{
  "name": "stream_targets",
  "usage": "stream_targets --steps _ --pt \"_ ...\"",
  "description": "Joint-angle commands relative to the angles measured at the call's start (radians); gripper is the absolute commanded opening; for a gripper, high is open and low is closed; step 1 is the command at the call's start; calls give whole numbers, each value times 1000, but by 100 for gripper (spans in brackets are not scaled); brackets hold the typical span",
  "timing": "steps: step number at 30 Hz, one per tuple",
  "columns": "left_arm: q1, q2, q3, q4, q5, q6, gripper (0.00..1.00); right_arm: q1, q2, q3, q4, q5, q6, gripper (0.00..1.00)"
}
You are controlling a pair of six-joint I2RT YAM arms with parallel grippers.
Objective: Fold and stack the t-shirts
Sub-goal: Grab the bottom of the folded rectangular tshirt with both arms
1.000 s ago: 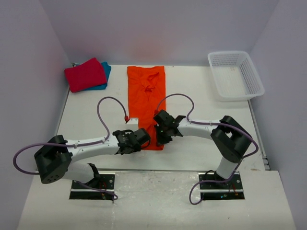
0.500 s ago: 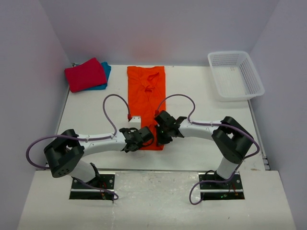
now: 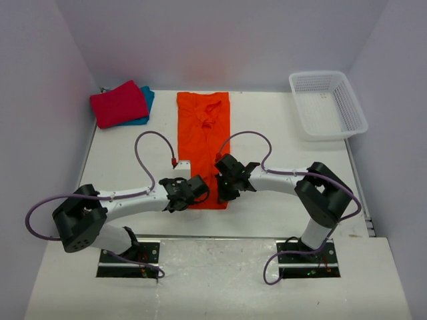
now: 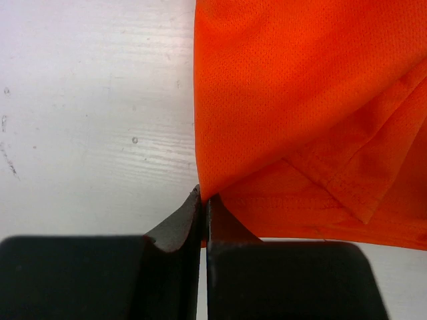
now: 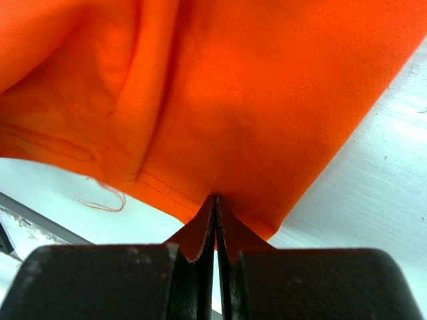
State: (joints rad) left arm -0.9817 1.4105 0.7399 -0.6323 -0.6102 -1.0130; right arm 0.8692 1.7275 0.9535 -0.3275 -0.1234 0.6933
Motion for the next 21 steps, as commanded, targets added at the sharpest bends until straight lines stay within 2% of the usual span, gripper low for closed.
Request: stream_targets --steps 1,5,7,8,12,13,14,17,21 --pt "9 -70 -34 -53 -54 -48 0 4 40 -12 -58 18 3 0" --pt "9 -111 -80 -90 -49 -82 0 4 46 -13 -56 14 5 0" --pt "9 -119 -99 -96 -45 -93 4 4 43 -15 -56 14 5 0" --pt "9 -122 -108 -95 -36 -101 10 4 43 -13 -59 16 5 0" --pt "9 -123 -135 -102 -17 -121 23 4 47 -9 -61 13 3 0" --pt "9 -127 -135 -109 -16 -130 29 4 49 -9 -56 13 3 0" --pt "9 -131 -137 -121 -22 -143 42 4 50 -10 -53 11 3 0" --pt "5 -153 -129 -141 -23 -168 62 4 49 -12 -44 8 -6 0" --pt "-49 -176 -85 -207 -51 -246 69 5 34 -6 -50 10 -24 0"
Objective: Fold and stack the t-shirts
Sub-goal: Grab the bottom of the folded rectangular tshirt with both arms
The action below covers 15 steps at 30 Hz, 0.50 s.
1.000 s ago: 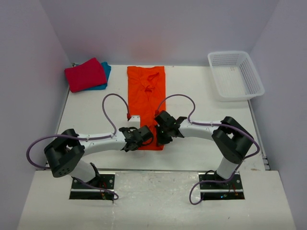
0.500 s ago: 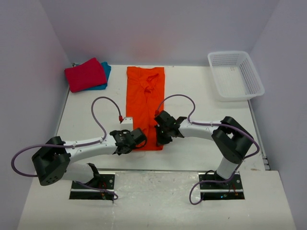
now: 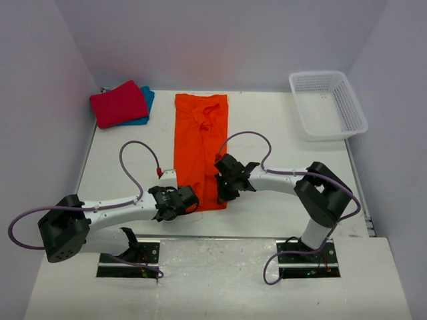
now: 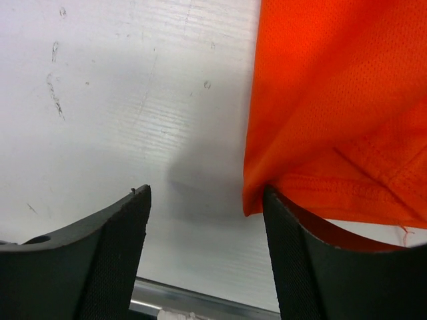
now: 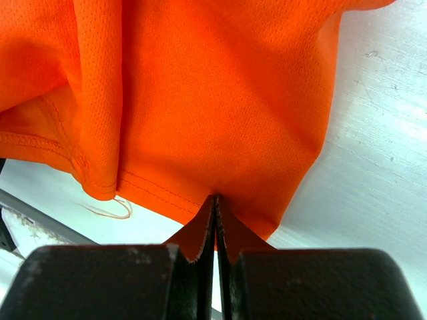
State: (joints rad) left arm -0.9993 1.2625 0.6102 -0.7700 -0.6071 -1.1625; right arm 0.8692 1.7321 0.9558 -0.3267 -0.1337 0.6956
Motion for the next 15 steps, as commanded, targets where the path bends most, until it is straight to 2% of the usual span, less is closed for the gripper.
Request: stream_targets --steps 1,9,13,15 --pt "-39 -29 51 -84 -62 -112 70 5 23 -8 -52 23 -30 0" --pt "-128 -45 115 -248 -149 -304 69 14 -107 14 -115 74 -65 0" --pt "-139 -34 145 -287 -163 -322 65 17 -172 38 -163 74 -82 0" --pt "-145 -26 157 -293 -155 -324 58 17 -192 55 -185 74 -88 0"
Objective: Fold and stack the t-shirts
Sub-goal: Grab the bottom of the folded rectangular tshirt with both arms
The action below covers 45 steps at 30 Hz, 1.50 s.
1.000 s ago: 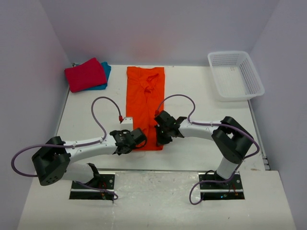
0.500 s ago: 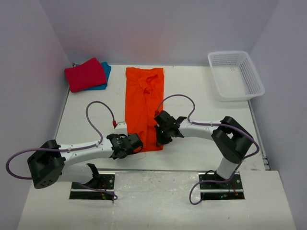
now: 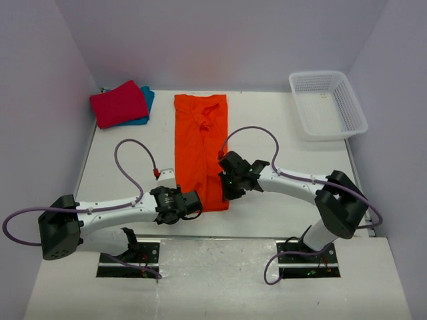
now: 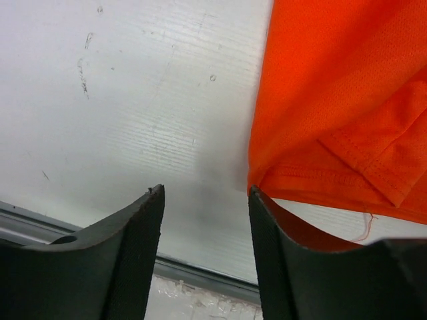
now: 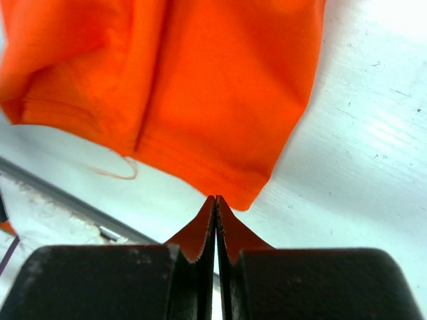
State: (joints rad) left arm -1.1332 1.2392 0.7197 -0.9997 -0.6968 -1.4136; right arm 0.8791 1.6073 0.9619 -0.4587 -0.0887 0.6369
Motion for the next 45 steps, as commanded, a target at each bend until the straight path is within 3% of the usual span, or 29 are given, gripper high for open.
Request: stream_targets --steps 1,3,5,9,12,13,14,15,16,17,20,22,25,32,37,42,45 --pt "-14 -3 47 -65 -63 -77 53 9 -72 54 -61 30 -31 0" --pt "-31 -4 41 -59 -44 -96 20 9 -90 57 -70 37 -36 0" --pt "-51 -12 32 -59 -41 -104 0 8 -101 55 -81 47 -36 0" --pt "-53 -46 64 -54 -92 -64 0 8 -148 34 -93 66 -34 0" --pt "-2 -57 153 8 -191 79 0 8 -205 -3 -81 61 -25 0" --pt "48 -55 173 71 -156 267 0 6 -220 -12 -75 57 -22 0" --pt "181 -61 196 140 -109 357 0 8 -245 -31 -71 44 -19 0" --pt "241 -69 192 314 -60 452 0 8 -257 -40 -64 37 -16 0" --pt "335 -73 182 391 60 604 0 8 -265 -49 -48 27 -10 0" --pt "370 -64 187 494 116 655 0 8 -274 -63 -37 14 -5 0" --pt "466 38 282 530 224 758 6 8 -282 -94 -18 -8 3 2" --pt "510 89 325 607 313 848 10 8 -287 -107 9 -32 4 14" --pt "553 167 343 717 400 919 12 6 -276 -107 26 -46 10 26" --pt "650 342 359 837 566 959 8 9 -170 -16 67 -134 12 26" --pt "725 413 319 914 692 953 6 15 -70 52 109 -216 -8 34" --pt "748 462 293 970 763 947 5 44 68 173 49 -172 -25 46" --pt "760 485 284 981 813 935 5 55 140 245 -1 -140 -29 46"
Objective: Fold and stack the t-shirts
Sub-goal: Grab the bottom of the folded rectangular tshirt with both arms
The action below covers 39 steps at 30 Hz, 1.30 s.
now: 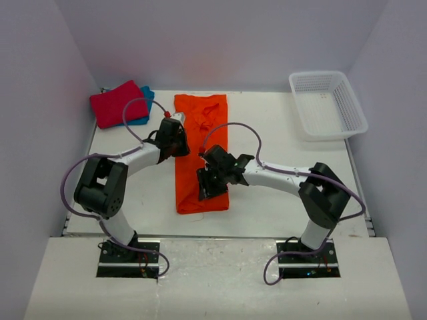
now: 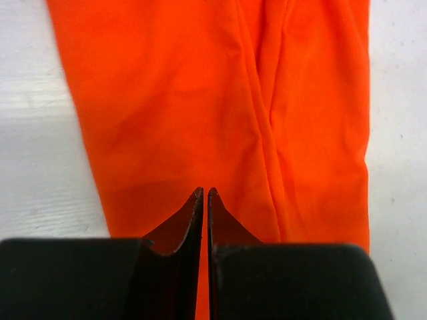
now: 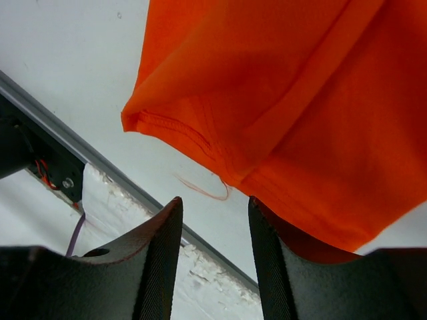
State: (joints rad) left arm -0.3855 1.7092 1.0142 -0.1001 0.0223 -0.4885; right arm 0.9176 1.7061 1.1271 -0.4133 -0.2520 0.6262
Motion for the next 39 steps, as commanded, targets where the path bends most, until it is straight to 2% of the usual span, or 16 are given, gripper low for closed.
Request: stream_targets --steps 1,7,15,20,30,34,39 --pt "22 27 -15 118 112 7 5 18 59 98 -61 31 -22 46" --pt "36 62 -37 155 171 -16 5 30 133 195 -146 103 -22 46" --pt "50 86 -51 181 223 -36 5 46 213 214 -186 146 -16 45" --pt "65 98 -57 192 241 -38 5 64 257 235 -197 166 -6 41" --pt "88 153 -48 186 258 -35 5 81 247 249 -206 186 21 23" --pt "96 184 -39 166 257 -36 6 81 233 244 -214 200 29 10" --pt "108 230 -9 128 242 -33 5 84 202 224 -220 221 41 2"
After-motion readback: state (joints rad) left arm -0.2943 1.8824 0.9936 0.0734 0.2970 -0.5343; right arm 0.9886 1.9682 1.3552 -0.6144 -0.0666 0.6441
